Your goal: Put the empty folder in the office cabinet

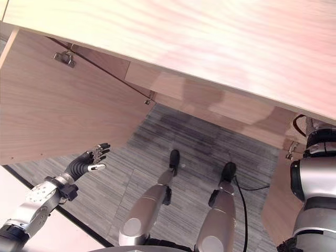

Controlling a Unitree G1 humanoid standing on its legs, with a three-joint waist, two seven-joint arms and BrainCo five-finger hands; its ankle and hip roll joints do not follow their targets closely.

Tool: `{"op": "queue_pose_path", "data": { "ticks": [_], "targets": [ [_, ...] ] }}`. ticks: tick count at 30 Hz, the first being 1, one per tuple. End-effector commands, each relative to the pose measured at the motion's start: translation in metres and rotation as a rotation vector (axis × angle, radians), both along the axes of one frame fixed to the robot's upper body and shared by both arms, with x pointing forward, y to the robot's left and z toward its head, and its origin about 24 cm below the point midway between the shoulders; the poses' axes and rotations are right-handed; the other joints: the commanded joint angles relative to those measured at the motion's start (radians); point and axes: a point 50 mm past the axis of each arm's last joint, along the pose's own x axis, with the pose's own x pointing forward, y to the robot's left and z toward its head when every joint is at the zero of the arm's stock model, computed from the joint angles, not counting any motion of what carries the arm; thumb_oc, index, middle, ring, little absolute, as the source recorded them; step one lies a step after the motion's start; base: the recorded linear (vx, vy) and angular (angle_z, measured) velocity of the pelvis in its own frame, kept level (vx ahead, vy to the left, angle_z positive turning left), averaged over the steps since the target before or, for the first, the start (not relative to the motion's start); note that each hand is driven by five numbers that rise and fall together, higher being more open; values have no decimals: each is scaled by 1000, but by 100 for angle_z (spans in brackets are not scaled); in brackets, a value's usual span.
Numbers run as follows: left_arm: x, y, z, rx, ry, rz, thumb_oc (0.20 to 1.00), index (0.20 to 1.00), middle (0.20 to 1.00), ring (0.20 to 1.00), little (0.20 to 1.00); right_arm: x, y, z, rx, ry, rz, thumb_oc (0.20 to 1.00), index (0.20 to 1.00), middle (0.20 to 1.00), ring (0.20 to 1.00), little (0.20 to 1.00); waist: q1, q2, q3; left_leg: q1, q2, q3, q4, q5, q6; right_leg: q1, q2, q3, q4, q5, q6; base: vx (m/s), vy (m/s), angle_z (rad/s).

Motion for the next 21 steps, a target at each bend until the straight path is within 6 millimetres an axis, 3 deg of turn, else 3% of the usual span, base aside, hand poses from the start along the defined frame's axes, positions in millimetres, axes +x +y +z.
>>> {"op": "queue_pose_path", "data": {
  "ticks": [1, 2, 4, 8, 13, 16, 19, 20, 21],
  "targets": [
    [-7, 4, 1, -4, -2, -3, 1000, 1000, 1000, 1000, 1000, -13, -4, 60, -140, -126, -9, 200, 200, 200, 200, 200, 7, 12, 12, 12, 61, -24, 12, -111, -64, -93, -14, 60, 44, -12, 38, -6, 8, -4],
    [-7, 4, 1, -5, -3, -2, 1000, 1000, 1000, 1000, 1000, -12, -3, 61, -142, -127, -8, 200, 200, 200, 200, 200, 5, 13, 12, 12, 61, -24, 12, -111, -64, -94, -14, 60, 44, -12, 38, -7, 13, -4],
    [-9, 6, 0, 12, 10, -4, 1000, 1000, 1000, 1000, 1000, -7, 10, 81, -167, -188, 31, 200, 200, 200, 200, 200, 7, 9, 7, 8, 60, -17, 12, -110, -63, -99, -11, 64, 35, -5, 38, 1, 10, -6],
    [-9, 5, -3, 20, 18, -5, 1000, 1000, 1000, 1000, 1000, -1, 23, 93, -176, -240, 76, 200, 200, 200, 200, 200, 5, 5, 5, 6, 60, -16, 7, -107, -63, -104, -9, 69, 30, -1, 37, 2, 8, -5],
    [-9, 6, -6, 21, 27, 12, 1000, 1000, 1000, 1000, 1000, 7, 38, 90, -164, -285, 142, 200, 200, 200, 200, 200, 0, -4, 5, 2, 63, -15, 7, -106, -65, -102, -4, 68, 25, 1, 36, 0, 0, 0],
    [-9, 7, -9, -8, 19, 55, 1000, 1000, 1000, 1000, 1000, 10, 56, 76, -157, -369, 236, 200, 200, 200, 200, 200, -10, -20, 5, 3, 67, -17, 6, -105, -67, -88, 1, 61, 14, 3, 35, 6, -10, 1],
    [-9, 10, -15, -38, 26, 107, 1000, 1000, 1000, 1000, 1000, 1, 71, 30, -131, -430, 323, 200, 200, 200, 200, 200, -21, -47, -7, 10, 70, -24, 3, -110, -68, -65, 5, 54, -3, 3, 36, 14, -15, 3],
    [-9, 11, -15, -34, 28, 105, 1000, 1000, 1000, 1000, 1000, 0, 70, 28, -129, -429, 319, 200, 200, 200, 200, 200, -18, -49, -10, 10, 69, -25, 3, -110, -68, -64, 5, 54, -4, 3, 36, 21, -21, 11],
    [-9, 11, -17, -33, 29, 113, 1000, 1000, 1000, 1000, 1000, -3, 74, 11, -122, -418, 337, 200, 200, 200, 200, 200, -21, -58, -15, 12, 70, -28, 3, -112, -68, -58, 6, 52, -8, 4, 37, 7, -16, 13]
  ]
}}
